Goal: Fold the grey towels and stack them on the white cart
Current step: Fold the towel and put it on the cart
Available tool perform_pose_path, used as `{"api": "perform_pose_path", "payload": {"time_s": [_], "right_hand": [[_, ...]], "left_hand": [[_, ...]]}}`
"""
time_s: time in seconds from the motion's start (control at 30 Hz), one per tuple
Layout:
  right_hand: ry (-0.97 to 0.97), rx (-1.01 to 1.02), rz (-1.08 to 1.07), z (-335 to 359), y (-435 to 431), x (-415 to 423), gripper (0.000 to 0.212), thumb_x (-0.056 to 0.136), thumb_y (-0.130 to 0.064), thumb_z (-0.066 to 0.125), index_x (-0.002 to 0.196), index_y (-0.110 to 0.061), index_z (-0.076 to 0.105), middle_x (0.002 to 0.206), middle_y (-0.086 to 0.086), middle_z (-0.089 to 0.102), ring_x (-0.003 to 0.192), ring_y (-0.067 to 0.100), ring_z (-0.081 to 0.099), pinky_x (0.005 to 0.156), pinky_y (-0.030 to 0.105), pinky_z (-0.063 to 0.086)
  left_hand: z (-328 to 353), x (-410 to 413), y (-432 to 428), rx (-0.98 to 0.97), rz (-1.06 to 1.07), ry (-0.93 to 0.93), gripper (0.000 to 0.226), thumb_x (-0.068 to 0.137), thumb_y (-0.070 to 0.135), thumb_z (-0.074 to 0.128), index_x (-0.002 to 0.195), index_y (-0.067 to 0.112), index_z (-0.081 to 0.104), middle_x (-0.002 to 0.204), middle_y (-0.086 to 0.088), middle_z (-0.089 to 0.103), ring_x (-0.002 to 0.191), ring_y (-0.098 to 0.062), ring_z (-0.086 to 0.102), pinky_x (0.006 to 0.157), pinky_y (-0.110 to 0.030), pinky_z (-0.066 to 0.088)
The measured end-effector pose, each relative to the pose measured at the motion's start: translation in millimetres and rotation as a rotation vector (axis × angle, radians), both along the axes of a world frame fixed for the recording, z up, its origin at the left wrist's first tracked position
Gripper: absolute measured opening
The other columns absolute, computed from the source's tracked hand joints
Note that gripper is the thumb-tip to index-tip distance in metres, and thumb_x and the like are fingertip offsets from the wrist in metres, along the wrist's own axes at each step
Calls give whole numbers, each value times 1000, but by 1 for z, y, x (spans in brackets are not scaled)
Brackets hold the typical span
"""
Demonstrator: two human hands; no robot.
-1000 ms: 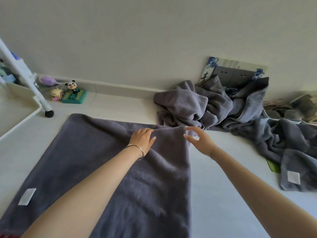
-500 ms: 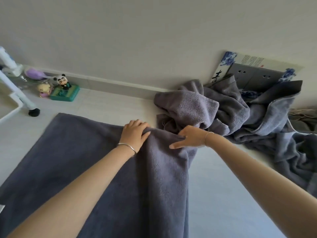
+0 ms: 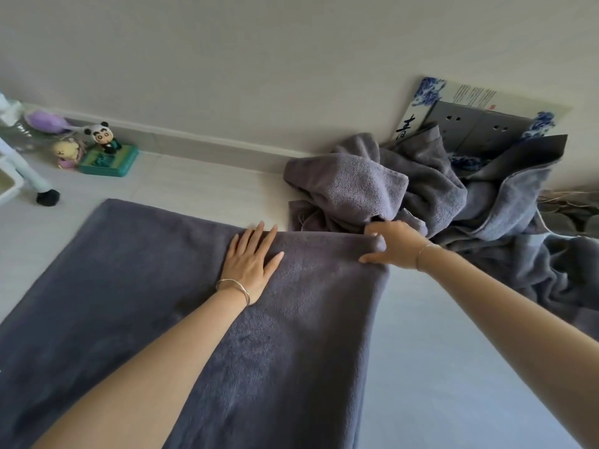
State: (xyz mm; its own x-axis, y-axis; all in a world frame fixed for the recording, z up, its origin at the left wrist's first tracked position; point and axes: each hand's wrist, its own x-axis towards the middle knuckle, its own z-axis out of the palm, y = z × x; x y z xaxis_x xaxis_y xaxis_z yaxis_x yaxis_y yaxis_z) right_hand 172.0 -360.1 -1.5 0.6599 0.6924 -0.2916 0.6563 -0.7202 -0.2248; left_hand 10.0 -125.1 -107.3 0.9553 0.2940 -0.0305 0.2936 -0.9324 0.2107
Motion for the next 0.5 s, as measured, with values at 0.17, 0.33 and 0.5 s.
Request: {"api": "perform_pose_path", "payload": {"time_s": [0.17,0.33,0.5], "right_hand": [[-79,693,-288,-43,-33,-51,26,76,-14,76,96,-18,59,97,-7,56,94,16,53,84,27,43],[99,894,-740,-54,-53,-130,12,85,-18,68,92,-23,59,101,-2,62,86,15,59,67,11,45],[443,793,-955,-39,-61,-199,37,100,-30,40,82,-14,69,90,8,70,69,18,61,60,24,48]], "left_hand": [[14,-12,-20,-49,12,16,78,76,61,-14,147,28,-11,158,3,-7,146,-19,-5,115,-38,-9],[20,-79,-93,-183,-235,-131,62,96,56,5,147,27,23,154,1,25,141,-20,22,114,-41,7],[27,-136,-128,-434,-225,-168,56,96,57,8,144,34,26,151,6,31,138,-11,26,116,-41,20]]}}
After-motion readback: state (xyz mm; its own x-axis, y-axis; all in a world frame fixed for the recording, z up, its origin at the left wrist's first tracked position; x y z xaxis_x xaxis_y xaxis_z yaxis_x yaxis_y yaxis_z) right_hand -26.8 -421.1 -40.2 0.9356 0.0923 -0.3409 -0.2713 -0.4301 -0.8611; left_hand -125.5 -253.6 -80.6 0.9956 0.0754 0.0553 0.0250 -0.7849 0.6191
